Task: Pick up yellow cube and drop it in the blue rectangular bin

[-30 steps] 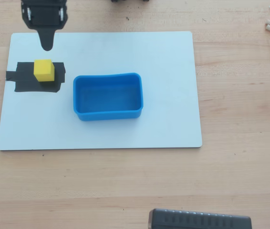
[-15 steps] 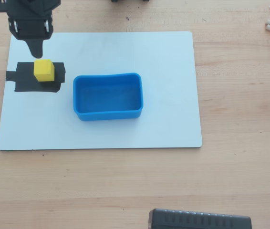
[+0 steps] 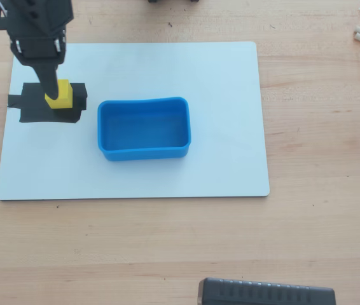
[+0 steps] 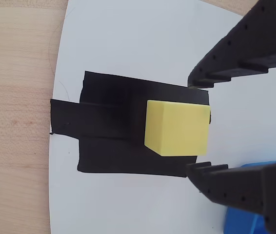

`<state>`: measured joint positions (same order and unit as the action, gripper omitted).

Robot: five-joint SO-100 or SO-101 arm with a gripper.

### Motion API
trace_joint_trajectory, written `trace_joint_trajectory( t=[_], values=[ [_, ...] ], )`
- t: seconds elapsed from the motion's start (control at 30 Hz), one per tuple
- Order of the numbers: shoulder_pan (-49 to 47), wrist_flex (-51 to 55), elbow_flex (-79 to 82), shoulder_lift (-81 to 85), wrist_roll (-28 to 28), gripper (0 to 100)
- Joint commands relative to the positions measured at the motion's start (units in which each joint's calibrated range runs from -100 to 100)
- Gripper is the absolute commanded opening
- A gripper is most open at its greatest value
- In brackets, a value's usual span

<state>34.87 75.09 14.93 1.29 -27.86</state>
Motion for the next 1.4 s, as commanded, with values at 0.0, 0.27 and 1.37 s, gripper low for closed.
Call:
trace_joint_trajectory(
  t=[0.0,0.27,1.37],
  values=[
    [0.6,-2.1,-0.6,-0.7,-0.2,28],
    [1.2,-6.9,2.9,-3.1,-0.1,30],
    [-13.6,12.0,3.3,21.8,13.3,9]
  ],
)
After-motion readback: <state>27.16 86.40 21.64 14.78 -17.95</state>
